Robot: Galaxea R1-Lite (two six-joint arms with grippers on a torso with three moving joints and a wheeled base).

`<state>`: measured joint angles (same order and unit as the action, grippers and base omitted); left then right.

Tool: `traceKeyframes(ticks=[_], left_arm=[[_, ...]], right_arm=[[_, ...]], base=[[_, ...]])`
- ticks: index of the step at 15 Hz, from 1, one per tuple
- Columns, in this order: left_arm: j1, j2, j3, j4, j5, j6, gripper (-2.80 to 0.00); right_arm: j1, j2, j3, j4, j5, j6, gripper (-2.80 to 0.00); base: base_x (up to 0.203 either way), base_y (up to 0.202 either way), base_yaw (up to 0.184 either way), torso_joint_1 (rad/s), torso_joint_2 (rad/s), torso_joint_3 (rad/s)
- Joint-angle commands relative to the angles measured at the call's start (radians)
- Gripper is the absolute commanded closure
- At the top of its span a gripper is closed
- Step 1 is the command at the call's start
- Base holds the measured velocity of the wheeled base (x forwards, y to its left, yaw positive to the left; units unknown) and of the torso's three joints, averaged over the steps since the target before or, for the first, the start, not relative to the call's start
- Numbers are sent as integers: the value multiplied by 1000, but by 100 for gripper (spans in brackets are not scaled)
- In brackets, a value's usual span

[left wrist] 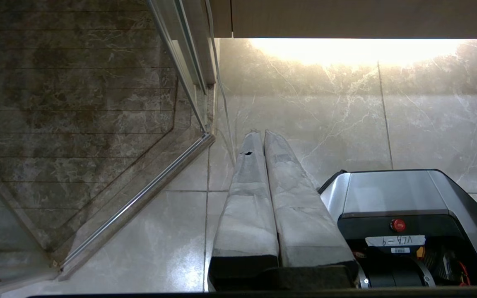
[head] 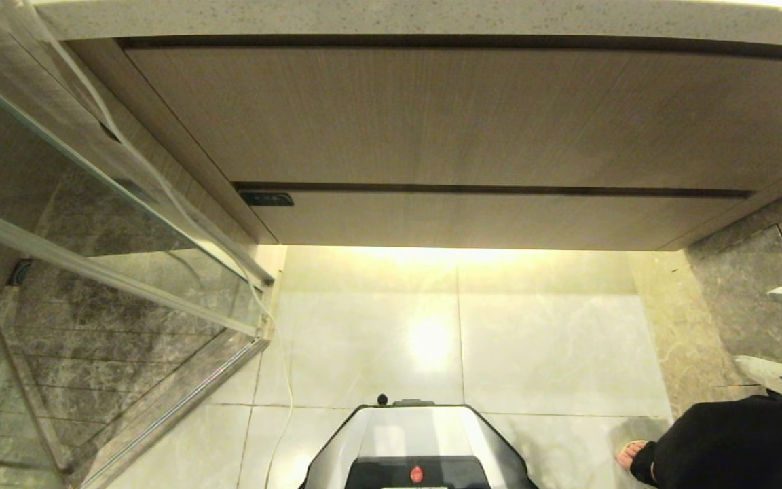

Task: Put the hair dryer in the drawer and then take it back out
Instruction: Pull open the drawer

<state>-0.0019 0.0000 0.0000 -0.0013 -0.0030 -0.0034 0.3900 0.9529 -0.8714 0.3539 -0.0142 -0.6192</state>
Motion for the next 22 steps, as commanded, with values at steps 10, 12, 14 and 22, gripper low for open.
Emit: traceKeyframes(ticks=[10, 12, 14, 22], left_arm=[[0, 0, 0, 0, 0, 0, 0], [0, 0, 0, 0, 0, 0, 0], [0, 0, 1, 0, 0, -1, 0], [0, 0, 0, 0, 0, 0, 0]], right_arm=[[45, 448, -12, -570, -152, -406, -280], [45, 519, -11, -626, -18, -406, -280], [41, 591, -30, -667, 51, -407, -280], [-56, 831, -176, -792, 102, -497, -280]], base=[[0, 0, 0, 0, 0, 0], [0, 0, 0, 0, 0, 0], [0, 0, 0, 0, 0, 0], [0, 0, 0, 0, 0, 0]])
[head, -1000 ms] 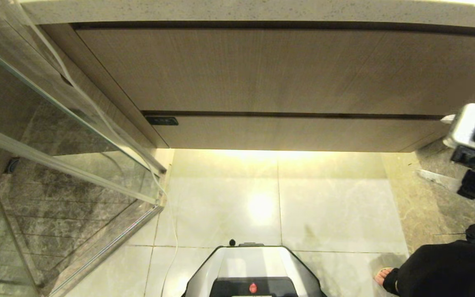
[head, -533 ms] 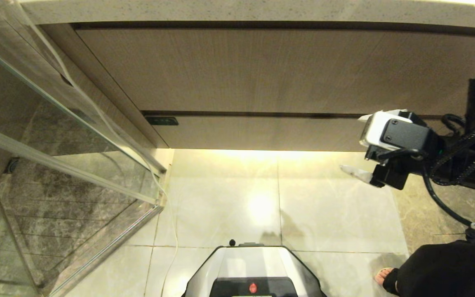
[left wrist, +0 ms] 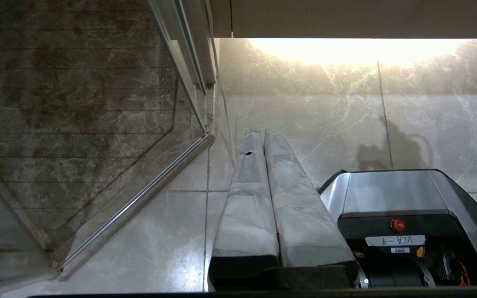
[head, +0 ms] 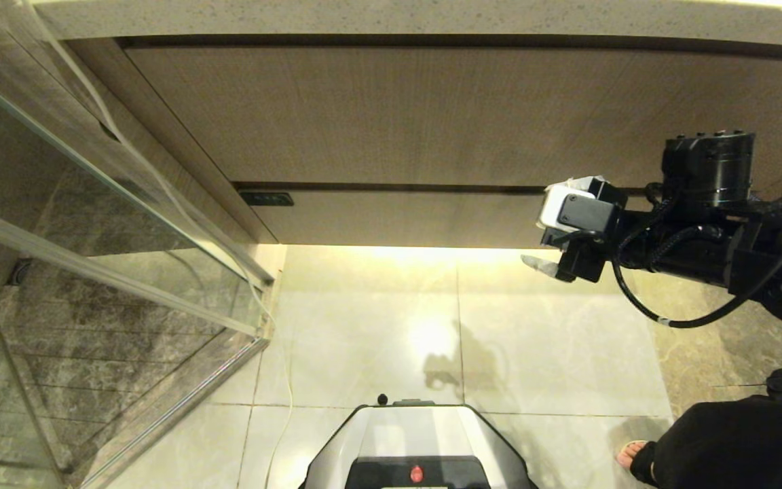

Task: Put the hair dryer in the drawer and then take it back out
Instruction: Pull open the drawer

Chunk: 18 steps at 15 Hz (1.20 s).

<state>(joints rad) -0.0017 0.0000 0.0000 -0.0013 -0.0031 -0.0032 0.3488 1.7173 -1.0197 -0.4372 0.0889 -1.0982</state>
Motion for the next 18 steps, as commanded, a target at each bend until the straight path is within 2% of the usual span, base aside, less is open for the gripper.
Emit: traceKeyframes(ticks=[1, 4, 8, 10, 12, 15, 18], left_arm=[[0, 0, 0, 0, 0, -1, 0], [0, 0, 0, 0, 0, -1, 0], [0, 0, 0, 0, 0, 0, 0], [0, 0, 0, 0, 0, 0, 0], [-1, 0, 0, 0, 0, -1, 0], [-1, 0, 0, 0, 0, -1, 0], [0, 0, 0, 0, 0, 0, 0]], right_arm=[[-27, 87, -37, -3, -6, -33, -280], [-50, 124, -45, 4, -13, -119, -280], [-69, 186, -91, 1, -21, -150, -280], [-98, 216, -122, -17, -24, -236, -280], [-127, 240, -126, -42, -26, -282, -280], [-145, 279, -151, -30, -26, -277, -280], [-148, 309, -174, -29, -9, -218, -280]], base=[[0, 0, 0, 0, 0, 0], [0, 0, 0, 0, 0, 0], [0, 0, 0, 0, 0, 0], [0, 0, 0, 0, 0, 0], [0, 0, 0, 0, 0, 0], [0, 0, 0, 0, 0, 0], [0, 0, 0, 0, 0, 0]])
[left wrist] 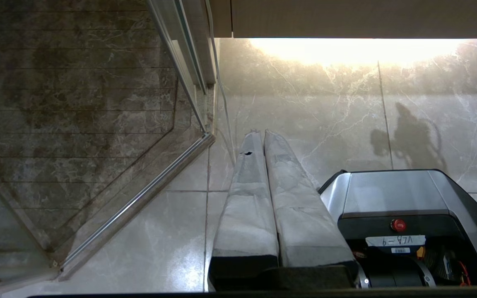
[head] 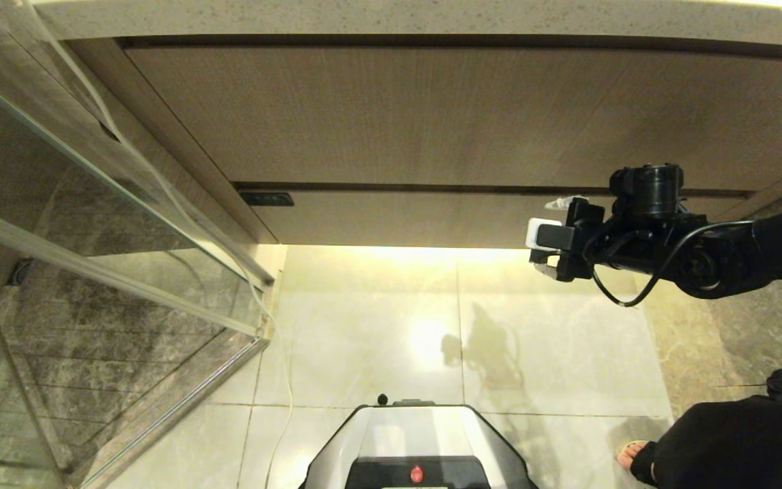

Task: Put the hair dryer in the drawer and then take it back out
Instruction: Pull open the drawer

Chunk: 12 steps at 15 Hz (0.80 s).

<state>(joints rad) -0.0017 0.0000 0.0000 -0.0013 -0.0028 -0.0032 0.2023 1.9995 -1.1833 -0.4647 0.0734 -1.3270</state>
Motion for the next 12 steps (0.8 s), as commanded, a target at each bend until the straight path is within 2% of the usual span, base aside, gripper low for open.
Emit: traceKeyframes(ticks=[1, 3, 6, 7, 8, 9, 10, 12], left_arm=[[0, 0, 1, 0, 0, 0, 0], [0, 0, 2, 0, 0, 0, 0], [0, 0, 0, 0, 0, -1, 0], [0, 0, 0, 0, 0, -1, 0], [-1, 0, 0, 0, 0, 0, 0], [0, 0, 1, 0, 0, -1, 0], [0, 0, 0, 0, 0, 0, 0], [-1, 0, 0, 0, 0, -1, 0]], right_arm=[[-1, 37, -13, -3, 24, 25, -280], [-4, 56, -29, -16, 65, 26, -280], [-17, 62, -37, -3, 82, 23, -280], [-18, 62, -35, -5, 116, 21, -280], [-25, 64, -38, -7, 168, -1, -280], [-31, 67, -43, -12, 181, -22, -280], [-44, 74, -63, -9, 193, -90, -280], [-53, 93, -115, 24, 216, -117, -280]], base=[[0, 0, 0, 0, 0, 0], [0, 0, 0, 0, 0, 0], [0, 0, 0, 0, 0, 0], [0, 0, 0, 0, 0, 0], [0, 0, 0, 0, 0, 0], [0, 0, 0, 0, 0, 0], [0, 0, 0, 0, 0, 0], [0, 0, 0, 0, 0, 0]])
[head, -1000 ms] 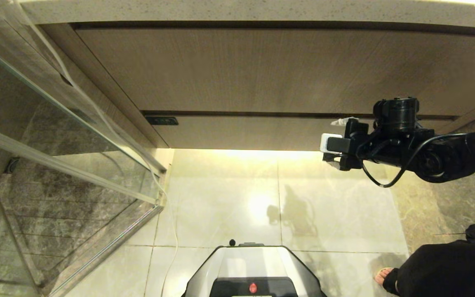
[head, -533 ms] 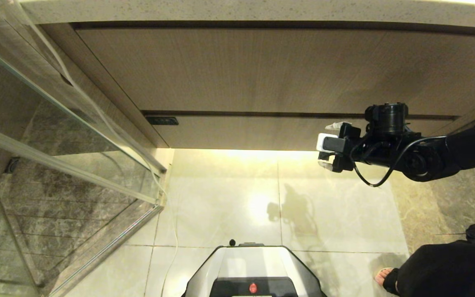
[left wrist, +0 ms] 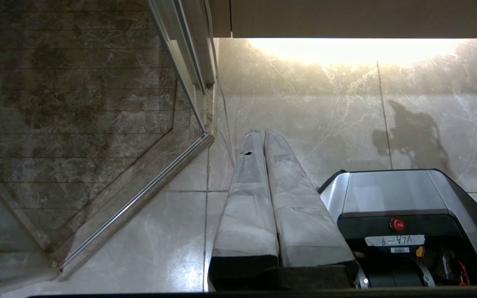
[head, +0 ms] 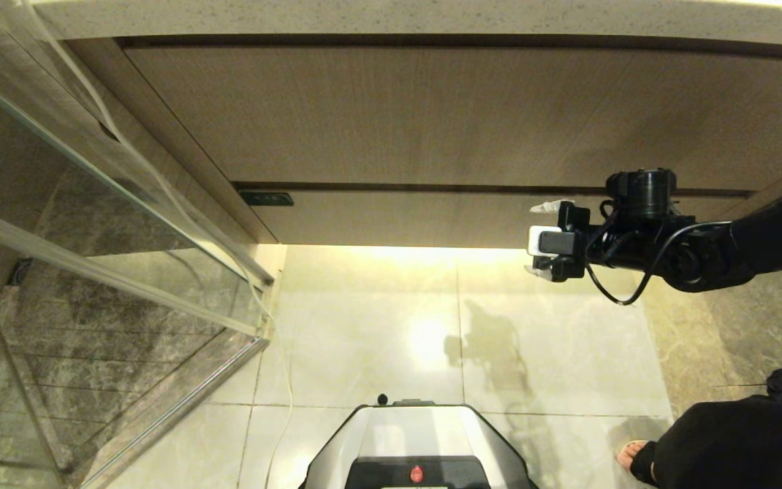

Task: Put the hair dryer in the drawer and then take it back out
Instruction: Pull open the drawer

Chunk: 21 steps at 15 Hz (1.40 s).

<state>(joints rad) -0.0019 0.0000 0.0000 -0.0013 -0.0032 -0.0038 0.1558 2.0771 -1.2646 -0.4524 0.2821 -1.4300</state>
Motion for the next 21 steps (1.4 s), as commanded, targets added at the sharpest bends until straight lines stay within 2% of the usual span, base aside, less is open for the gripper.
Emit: traceKeyframes(ticks=[1, 3, 14, 21], left_arm=[[0, 0, 0, 0, 0, 0, 0], [0, 0, 0, 0, 0, 1, 0], [0, 0, 1, 0, 0, 1, 0], [0, 0, 1, 0, 0, 0, 0]], right_arm=[[-10, 23, -62, 36, 10, -16, -280], [-15, 51, -110, 72, 11, -15, -280], [-30, 182, -325, 77, 6, -11, -280], [-46, 231, -385, 73, 3, -4, -280]], base=[[0, 0, 0, 0, 0, 0], [0, 0, 0, 0, 0, 0], [0, 0, 0, 0, 0, 0], [0, 0, 0, 0, 0, 0]])
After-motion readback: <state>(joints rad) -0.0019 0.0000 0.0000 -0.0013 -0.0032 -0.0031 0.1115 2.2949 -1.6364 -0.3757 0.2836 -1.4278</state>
